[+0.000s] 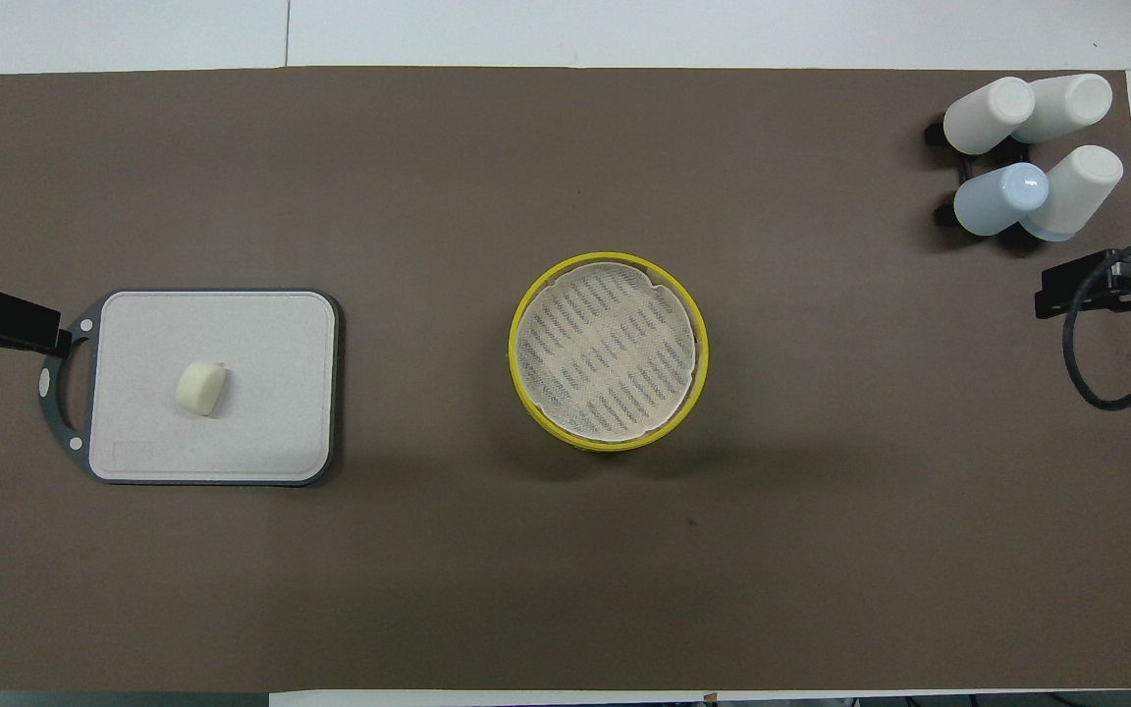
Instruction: Place bun in steamer
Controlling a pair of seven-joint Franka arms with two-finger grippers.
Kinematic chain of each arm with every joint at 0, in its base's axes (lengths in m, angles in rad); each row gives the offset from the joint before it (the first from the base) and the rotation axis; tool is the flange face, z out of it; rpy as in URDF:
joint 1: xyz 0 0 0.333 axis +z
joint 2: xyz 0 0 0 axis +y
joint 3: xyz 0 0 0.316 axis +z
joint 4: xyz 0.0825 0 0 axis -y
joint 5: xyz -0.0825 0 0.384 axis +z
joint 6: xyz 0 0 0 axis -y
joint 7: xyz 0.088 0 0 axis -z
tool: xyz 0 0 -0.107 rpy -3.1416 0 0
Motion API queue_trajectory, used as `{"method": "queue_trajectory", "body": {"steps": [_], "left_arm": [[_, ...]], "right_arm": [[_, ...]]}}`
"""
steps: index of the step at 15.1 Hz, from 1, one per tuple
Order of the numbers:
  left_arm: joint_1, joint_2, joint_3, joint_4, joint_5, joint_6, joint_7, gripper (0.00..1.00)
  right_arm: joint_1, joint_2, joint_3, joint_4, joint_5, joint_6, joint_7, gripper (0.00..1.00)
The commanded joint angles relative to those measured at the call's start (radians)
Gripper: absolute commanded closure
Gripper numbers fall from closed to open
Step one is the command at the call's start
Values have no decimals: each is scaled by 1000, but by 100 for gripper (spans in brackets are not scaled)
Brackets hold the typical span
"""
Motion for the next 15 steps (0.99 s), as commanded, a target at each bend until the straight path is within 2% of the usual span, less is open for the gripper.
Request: {"method": "queue_trajectory", "body": {"steps": [1,5,6,7,9,10,13,15], "left_arm": [[-12,-15,8,-17,18,11,-5,0],[-12,-15,8,-15,18,11,-5,0],[-12,-15,8,-17,18,11,-5,0],[-12,-15,8,-17,18,13,-5,0],[-10,-29,10,-50,18,43,10,0],[-6,-50,11,-107,18,94,44,0],[19,-144,13,-433,18,380,197,0],[48,-138,13,-576,18,546,257,0]], "right_arm": [[2,-14,-2,-10,1,-11,-13,0],[2,1,20,1,33,20,-13,0],[1,39,77,18,56,55,-13,0],[0,88,150,76,56,69,-5,0],[23,197,227,168,59,118,83,0],[58,254,263,219,53,141,158,0],[227,344,278,283,4,167,356,0],[351,390,274,297,-39,176,517,0]]}}
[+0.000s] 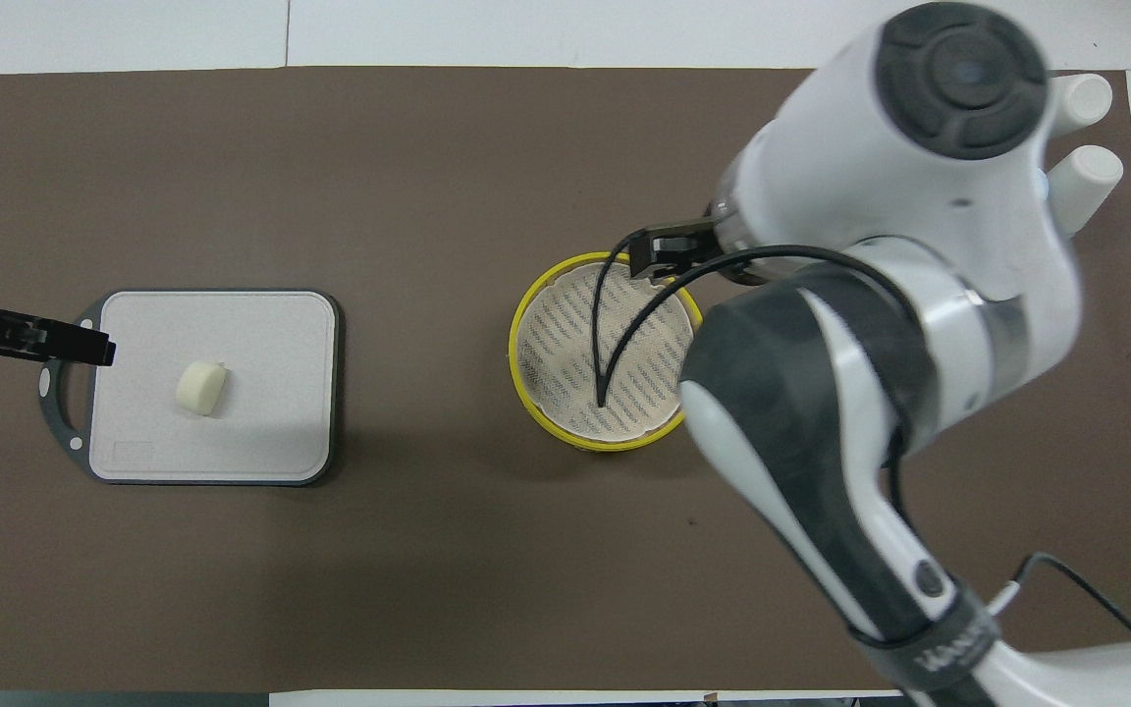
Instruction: Place bun in steamer
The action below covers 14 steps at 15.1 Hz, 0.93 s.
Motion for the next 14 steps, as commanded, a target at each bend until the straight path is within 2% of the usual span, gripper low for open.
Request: {"method": "queue_trajectory", "body": {"steps": [1,4,5,6,9,11,12,14], "left_arm": [[36,-34,-3,-257,16,256,112,0],[42,57,-4,-341,16,436,142,0],[39,77,-6,-349,16,471,137,0],[32,100,-6,-354,16,494,137,0],[27,120,-7,-366,13,531,138,0],[22,140,-7,-369,13,571,138,0],[12,154,-7,-371,13,589,140,6],[4,167,-7,-372,13,600,140,12]], "right_arm": [[150,90,-8,65,-67,26,211,0],[236,198,-10,65,-120,124,338,0],[238,209,-8,48,-130,196,343,0],[233,212,-7,13,-133,241,343,0],[234,200,-7,-39,-134,257,340,0],[231,180,-5,-99,-134,310,337,0],[231,171,-5,-131,-133,350,338,6],[231,160,-5,-170,-127,404,340,35]]}}
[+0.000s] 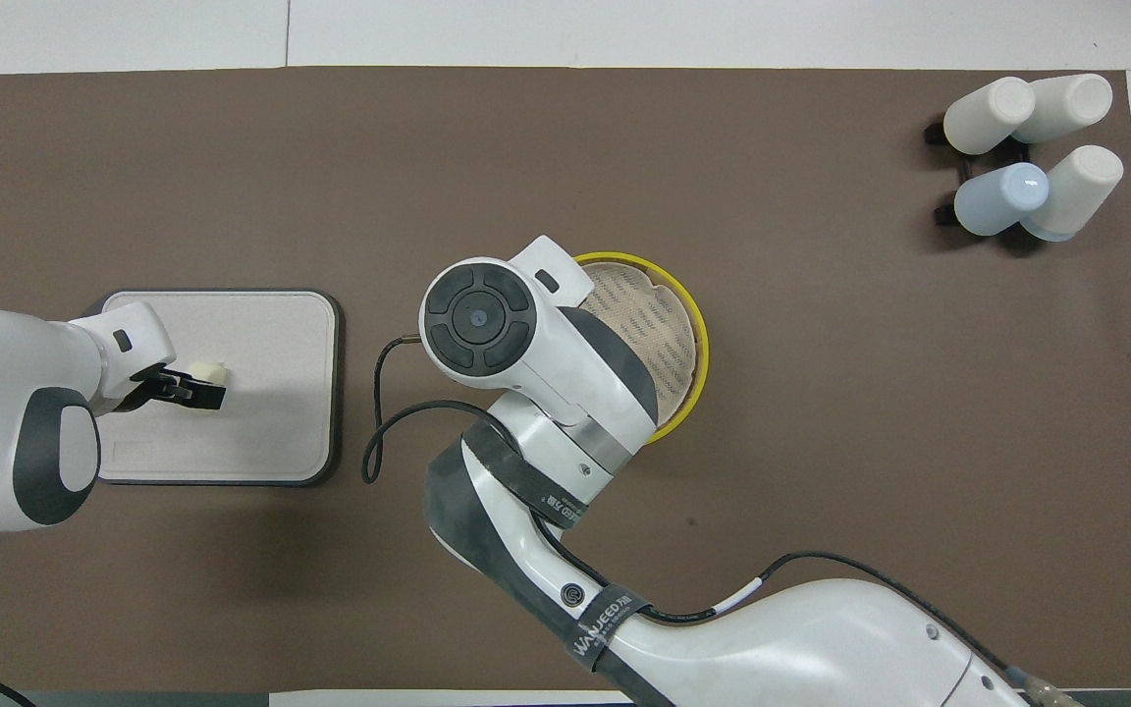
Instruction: Place bun in steamer
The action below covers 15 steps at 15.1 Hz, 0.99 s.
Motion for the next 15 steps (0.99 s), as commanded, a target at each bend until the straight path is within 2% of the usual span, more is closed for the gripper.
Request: {"method": "queue_trajectory", "body": {"steps": [1,2,3,4,6,7,10,12,14,15], "left_arm": [[-33,21,10,-28,13,59,4,20],[-35,24,9,-32,13,71,4,34],[-35,24,10,-32,13,70,4,45],[-35,24,10,-32,13,62,6,57],[-35,23,10,-26,13,38,6,72],[-35,23,10,-17,13,9,7,75],[-35,18,10,18,13,-62,1,77],[-35,18,10,104,8,-176,-5,77],[-47,26,4,235,8,-334,-78,74],[-73,32,4,291,2,-382,-156,74]], "right_arm": [[-13,-52,10,-102,-4,70,-1,48],[-19,-52,11,-102,-2,70,-1,61],[-23,-52,11,-103,2,71,-1,66],[-24,-54,11,-109,2,71,-1,78],[-26,-57,11,-111,4,71,-1,93],[-26,-57,11,-114,4,73,-1,100],[-23,-69,11,-155,5,117,10,100],[-24,-77,11,-174,5,128,10,100],[-24,-75,11,-119,7,59,10,100],[-26,-63,11,-46,7,-28,7,100]]}}
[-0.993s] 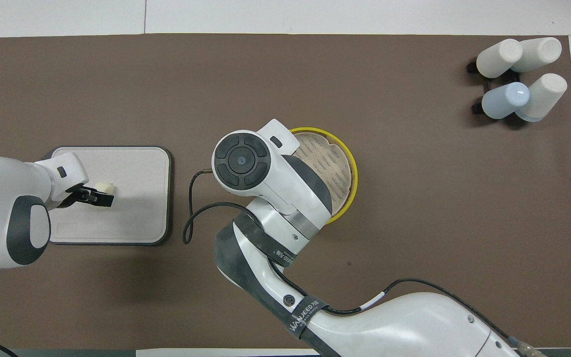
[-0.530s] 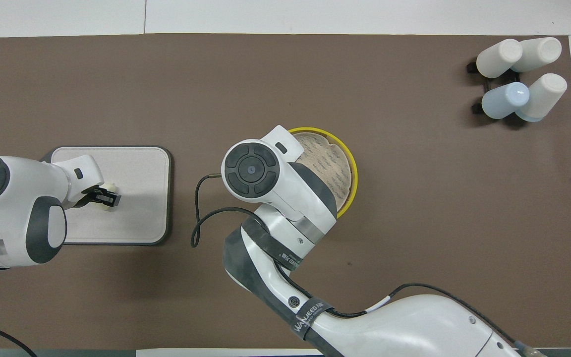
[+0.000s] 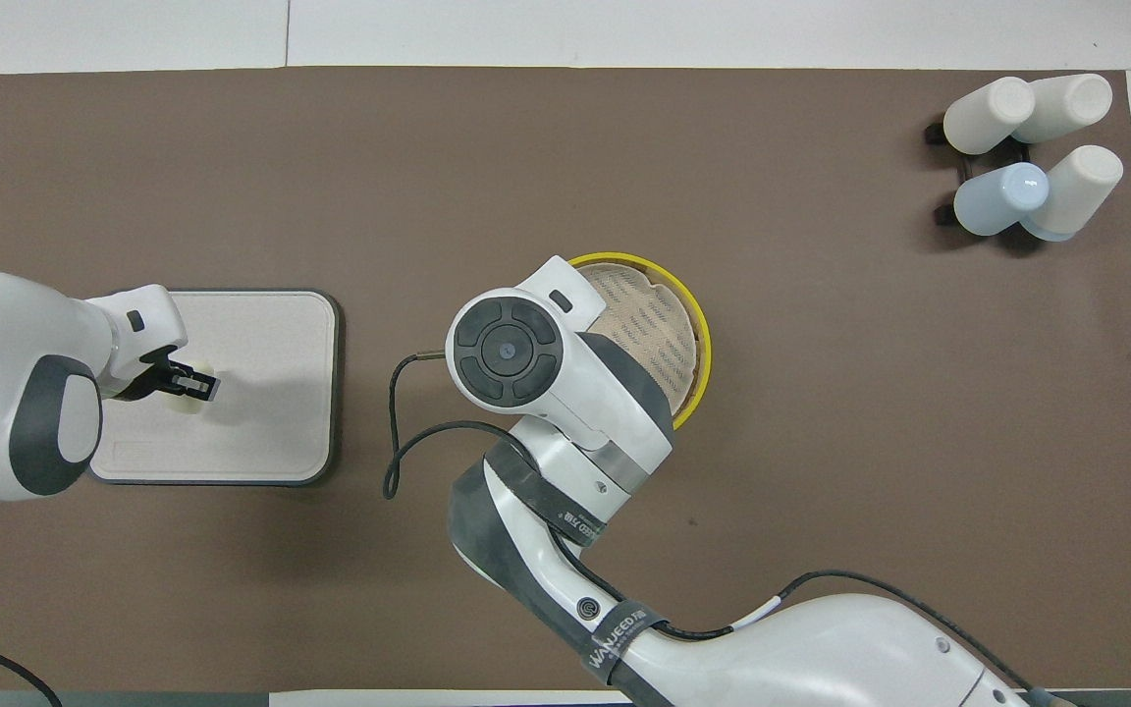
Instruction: Place bun in steamer
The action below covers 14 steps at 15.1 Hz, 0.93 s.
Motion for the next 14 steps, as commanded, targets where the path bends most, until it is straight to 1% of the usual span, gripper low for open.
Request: {"method": "queue_trajectory", "body": {"steps": [1,3,4,5,7,8,9,10,11,13,14], "left_arm": [[-86,30,3,186,-16,-168,-221,74],[-204,71,5,296,-28,-203,-498,74],[-254,89,5,345,-30,-221,-609,74],[-303,115,3,419,-30,-253,-713,74],[-386,166,3,537,-81,-284,-869,74],[-438,183,3,559,-95,-271,-947,74],[-496,192,2,557,-94,-228,-1024,74],[-553,211,3,551,-88,-144,-1099,74],[-594,234,3,541,-85,-93,-1147,74],[-695,338,9,539,-82,-3,-1204,74],[-728,368,14,522,-63,68,-1219,73]], "right_arm": [[-19,-1,9,138,2,-207,-1,100],[-48,-8,9,228,5,-359,-59,100],[-78,-43,9,227,10,-402,-128,100],[-107,-87,8,216,37,-463,-215,100],[-208,-155,6,207,50,-616,-416,100],[-255,-178,6,199,50,-670,-499,100],[-311,-204,6,187,51,-707,-585,100],[-382,-236,6,159,51,-721,-683,100],[-449,-264,6,127,53,-723,-786,100],[-554,-307,6,70,53,-743,-967,100],[-586,-322,5,47,53,-746,-1007,100]]}}
